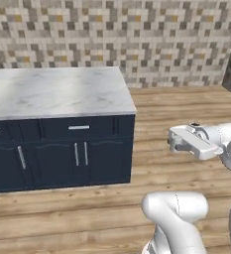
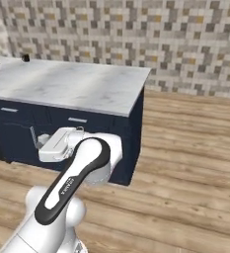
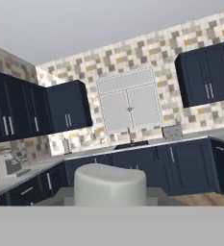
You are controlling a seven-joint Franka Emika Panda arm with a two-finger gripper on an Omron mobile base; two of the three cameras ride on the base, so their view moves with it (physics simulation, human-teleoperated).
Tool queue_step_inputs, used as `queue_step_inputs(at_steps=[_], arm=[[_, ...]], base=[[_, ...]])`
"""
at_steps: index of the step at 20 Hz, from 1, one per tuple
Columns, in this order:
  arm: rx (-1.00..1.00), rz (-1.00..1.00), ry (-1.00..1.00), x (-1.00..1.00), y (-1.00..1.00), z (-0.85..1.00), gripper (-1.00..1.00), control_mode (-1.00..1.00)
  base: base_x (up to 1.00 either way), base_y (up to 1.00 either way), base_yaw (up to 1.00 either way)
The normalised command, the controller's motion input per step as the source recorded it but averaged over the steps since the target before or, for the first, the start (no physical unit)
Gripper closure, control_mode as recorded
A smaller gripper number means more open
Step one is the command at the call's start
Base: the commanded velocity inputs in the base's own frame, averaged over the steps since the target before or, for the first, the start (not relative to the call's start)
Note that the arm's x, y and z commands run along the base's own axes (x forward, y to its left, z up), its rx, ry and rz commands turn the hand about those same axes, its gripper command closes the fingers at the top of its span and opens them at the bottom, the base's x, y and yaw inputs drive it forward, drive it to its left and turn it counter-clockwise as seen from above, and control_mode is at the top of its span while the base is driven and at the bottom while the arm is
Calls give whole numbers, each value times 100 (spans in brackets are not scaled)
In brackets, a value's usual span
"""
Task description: Pick up the marshmallow and place it in the cup of hot chocolate on the dining counter.
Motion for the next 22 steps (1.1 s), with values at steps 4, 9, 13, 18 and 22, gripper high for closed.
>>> queue_step_inputs(at_steps=[4, 9, 13, 18, 22], arm=[[0, 0, 0, 0, 0, 0, 100, 100], [0, 0, 0, 0, 0, 0, 100, 100], [0, 0, 0, 0, 0, 0, 100, 100], [0, 0, 0, 0, 0, 0, 100, 100], [0, 0, 0, 0, 0, 0, 100, 100]], base=[[76, -100, -4], [85, -100, -1], [91, -100, 0], [100, -93, 0], [100, -71, 0]])
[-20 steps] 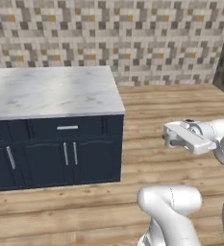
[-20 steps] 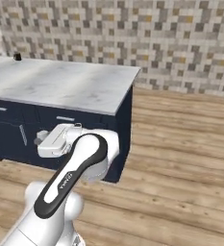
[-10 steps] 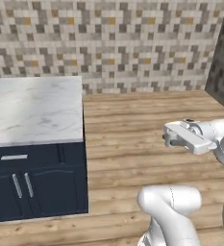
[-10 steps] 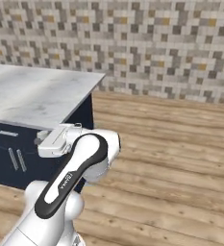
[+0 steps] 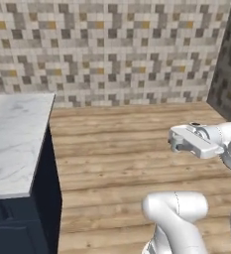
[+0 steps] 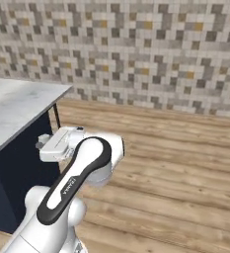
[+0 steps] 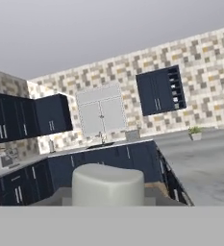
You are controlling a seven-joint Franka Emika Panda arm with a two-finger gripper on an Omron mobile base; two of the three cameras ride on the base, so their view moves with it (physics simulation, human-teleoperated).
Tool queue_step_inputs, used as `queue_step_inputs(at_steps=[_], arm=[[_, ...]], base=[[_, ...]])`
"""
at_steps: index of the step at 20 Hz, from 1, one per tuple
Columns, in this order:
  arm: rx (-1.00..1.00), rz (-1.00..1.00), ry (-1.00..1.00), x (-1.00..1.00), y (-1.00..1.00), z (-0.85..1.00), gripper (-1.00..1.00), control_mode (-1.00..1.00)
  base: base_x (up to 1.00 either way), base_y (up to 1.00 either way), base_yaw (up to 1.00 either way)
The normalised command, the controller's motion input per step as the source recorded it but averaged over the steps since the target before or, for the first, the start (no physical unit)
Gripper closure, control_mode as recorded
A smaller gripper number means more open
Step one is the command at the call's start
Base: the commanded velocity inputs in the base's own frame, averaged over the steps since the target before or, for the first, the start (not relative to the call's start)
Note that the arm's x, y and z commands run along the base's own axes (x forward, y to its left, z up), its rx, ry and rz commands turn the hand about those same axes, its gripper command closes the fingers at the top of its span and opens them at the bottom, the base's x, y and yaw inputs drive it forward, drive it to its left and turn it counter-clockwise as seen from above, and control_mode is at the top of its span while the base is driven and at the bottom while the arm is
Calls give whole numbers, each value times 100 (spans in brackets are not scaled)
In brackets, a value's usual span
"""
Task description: Pick up the marshmallow and place it in the cup of hot chocolate on the dining counter.
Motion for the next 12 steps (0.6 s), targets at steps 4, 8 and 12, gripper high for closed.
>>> queue_step_inputs(at_steps=[4, 8, 12], arm=[[0, 0, 0, 0, 0, 0, 100, 100], [0, 0, 0, 0, 0, 0, 100, 100], [0, 0, 0, 0, 0, 0, 100, 100]], base=[[100, -60, 4], [100, -39, 14], [100, -43, 25]])
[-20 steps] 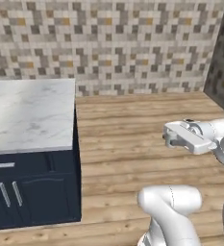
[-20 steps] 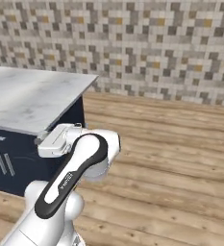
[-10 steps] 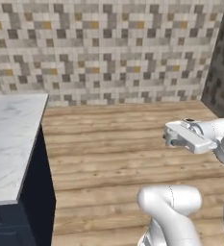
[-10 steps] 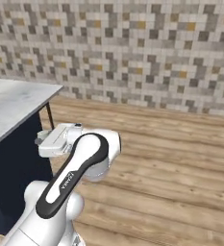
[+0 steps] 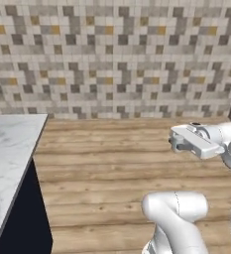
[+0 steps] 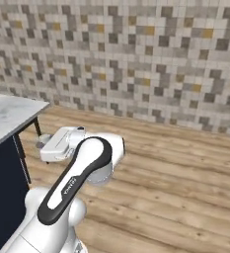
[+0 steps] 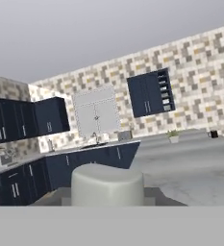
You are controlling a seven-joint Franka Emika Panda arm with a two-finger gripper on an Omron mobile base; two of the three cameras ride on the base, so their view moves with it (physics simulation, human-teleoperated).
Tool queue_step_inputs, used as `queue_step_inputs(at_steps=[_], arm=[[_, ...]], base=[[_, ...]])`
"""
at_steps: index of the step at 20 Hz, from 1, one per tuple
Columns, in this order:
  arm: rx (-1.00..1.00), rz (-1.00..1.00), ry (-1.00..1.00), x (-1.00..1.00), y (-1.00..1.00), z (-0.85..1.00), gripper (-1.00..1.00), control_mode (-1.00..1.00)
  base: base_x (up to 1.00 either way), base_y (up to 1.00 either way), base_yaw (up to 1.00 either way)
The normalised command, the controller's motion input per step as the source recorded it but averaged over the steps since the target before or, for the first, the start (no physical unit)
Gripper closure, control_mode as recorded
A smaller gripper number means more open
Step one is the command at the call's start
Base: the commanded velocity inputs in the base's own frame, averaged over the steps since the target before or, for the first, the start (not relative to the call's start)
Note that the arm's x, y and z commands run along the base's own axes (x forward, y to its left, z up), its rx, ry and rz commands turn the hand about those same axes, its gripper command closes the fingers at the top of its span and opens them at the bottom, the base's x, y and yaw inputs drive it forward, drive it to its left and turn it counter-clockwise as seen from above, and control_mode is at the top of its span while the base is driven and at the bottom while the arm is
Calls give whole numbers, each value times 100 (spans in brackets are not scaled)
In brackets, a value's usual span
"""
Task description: Pick up the marshmallow and place it in the cup of hot chocolate on the dining counter.
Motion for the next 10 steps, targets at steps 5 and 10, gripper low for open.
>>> queue_step_inputs(at_steps=[5, 10], arm=[[0, 0, 0, 0, 0, 0, 100, 100], [0, 0, 0, 0, 0, 0, 100, 100]], base=[[100, -62, 33], [100, -71, 32]])
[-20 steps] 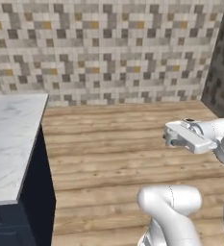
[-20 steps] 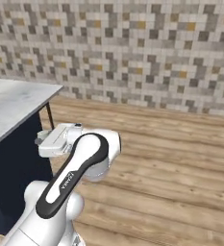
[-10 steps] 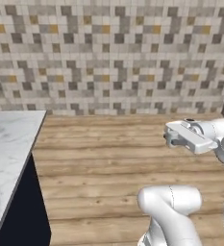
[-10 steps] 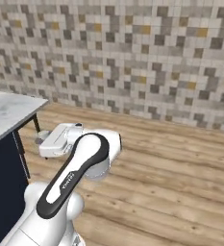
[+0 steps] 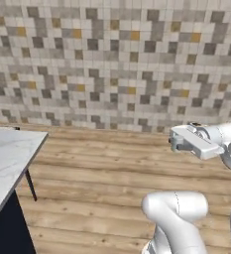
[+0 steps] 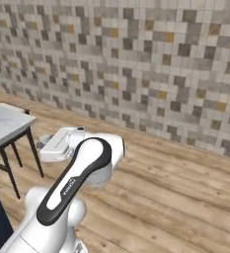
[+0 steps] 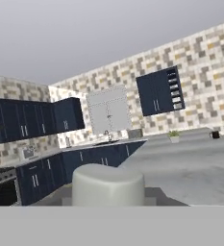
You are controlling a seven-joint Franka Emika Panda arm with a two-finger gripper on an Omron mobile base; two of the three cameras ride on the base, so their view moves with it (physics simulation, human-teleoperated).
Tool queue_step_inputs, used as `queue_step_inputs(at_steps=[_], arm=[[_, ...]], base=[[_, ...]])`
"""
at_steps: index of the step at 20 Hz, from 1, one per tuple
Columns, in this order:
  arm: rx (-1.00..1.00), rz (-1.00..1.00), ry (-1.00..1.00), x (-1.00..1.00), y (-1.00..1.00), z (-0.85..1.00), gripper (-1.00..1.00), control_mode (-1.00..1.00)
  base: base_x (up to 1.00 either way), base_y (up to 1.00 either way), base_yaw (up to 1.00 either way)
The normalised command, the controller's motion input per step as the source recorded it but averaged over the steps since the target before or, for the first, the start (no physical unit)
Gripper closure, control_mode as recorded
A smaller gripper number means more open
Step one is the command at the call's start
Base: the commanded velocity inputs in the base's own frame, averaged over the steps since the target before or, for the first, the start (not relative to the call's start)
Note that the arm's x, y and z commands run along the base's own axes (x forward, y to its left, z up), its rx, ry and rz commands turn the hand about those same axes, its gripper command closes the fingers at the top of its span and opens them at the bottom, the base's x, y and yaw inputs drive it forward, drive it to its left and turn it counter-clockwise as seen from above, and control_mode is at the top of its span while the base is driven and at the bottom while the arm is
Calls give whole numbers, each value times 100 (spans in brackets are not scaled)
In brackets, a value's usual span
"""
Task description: Pick up the marshmallow and place it in the cup of hot chocolate on the dining counter.
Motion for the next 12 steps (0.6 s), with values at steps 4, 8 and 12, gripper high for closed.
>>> queue_step_inputs(at_steps=[4, 8, 12], arm=[[0, 0, 0, 0, 0, 0, 100, 100], [0, 0, 0, 0, 0, 0, 100, 100], [0, 0, 0, 0, 0, 0, 100, 100]], base=[[100, -69, 34], [100, -68, 35], [100, -68, 40]])
